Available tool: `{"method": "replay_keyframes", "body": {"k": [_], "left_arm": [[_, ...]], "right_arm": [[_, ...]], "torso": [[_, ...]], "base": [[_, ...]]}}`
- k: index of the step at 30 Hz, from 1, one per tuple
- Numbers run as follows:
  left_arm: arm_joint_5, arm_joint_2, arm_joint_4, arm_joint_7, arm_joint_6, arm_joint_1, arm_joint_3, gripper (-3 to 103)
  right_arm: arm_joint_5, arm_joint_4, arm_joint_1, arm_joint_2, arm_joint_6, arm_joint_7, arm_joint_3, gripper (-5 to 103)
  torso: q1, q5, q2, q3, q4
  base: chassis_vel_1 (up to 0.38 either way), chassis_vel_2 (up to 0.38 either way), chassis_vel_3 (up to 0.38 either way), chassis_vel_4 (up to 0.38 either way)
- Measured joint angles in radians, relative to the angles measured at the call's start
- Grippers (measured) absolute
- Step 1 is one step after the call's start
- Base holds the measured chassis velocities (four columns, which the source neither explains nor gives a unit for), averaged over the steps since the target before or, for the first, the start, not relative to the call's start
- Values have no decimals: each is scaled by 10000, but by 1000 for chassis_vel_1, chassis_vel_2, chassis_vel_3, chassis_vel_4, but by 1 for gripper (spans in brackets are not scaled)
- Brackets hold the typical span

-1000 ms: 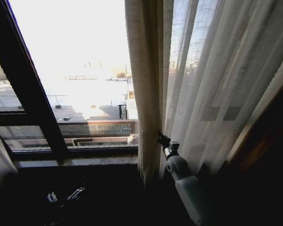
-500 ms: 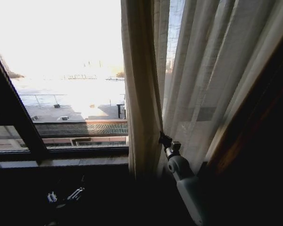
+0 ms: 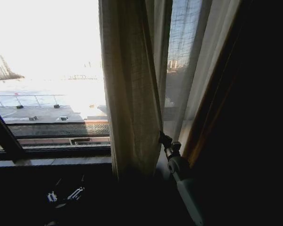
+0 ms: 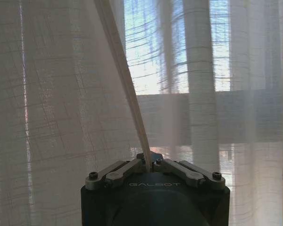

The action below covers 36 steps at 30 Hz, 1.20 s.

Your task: Open the curtains by pulling them apart, changing their state from closed to fully open.

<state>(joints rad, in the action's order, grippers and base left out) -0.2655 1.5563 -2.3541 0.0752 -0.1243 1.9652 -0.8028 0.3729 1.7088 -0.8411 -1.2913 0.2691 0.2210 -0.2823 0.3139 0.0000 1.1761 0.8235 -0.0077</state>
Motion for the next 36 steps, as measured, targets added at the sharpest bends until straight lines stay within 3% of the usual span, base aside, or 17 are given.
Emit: {"method": "replay_keyframes", "body": {"k": [8,16,23,25,29,31,34,36], "left_arm": [[1,22,41,2,1,-44,23,100],[4,65,80,8,1,-53,36,100],[-24,-8,119,4,1,-116,-6,100],[-48,-31,123,5,4,-135,-14,100],[-122,-96,174,5,54,-276,-24,100],[-126,-111,187,3,58,-303,-23,100],[-145,-154,208,1,73,-347,0,100],[-157,-157,210,0,74,-359,4,100]], "right_arm": [[-372,-219,-5,1,-208,-25,12,0],[-621,-304,-28,50,-264,-60,-13,-1],[-453,732,-740,421,64,8,201,31],[-361,1065,-970,550,138,69,277,31],[-217,2586,-2543,978,353,321,358,52],[-217,2944,-2930,1047,355,409,339,52],[-220,3963,-3888,1171,358,523,273,70],[-228,4243,-4110,1174,347,529,265,76]], "torso": [[0,10,-1,1,-2],[0,-2,-1,1,0],[1,0,0,0,0],[0,3,-1,0,1],[0,8,-1,0,-4],[0,5,-1,0,-1],[0,-2,0,-1,-1],[0,-1,0,-1,0]], "base": [[-308,-295,307,286],[-28,-57,53,42],[41,29,-28,-28],[0,0,0,0],[0,0,0,0],[0,0,0,0],[0,0,0,0],[0,0,0,0]]}}
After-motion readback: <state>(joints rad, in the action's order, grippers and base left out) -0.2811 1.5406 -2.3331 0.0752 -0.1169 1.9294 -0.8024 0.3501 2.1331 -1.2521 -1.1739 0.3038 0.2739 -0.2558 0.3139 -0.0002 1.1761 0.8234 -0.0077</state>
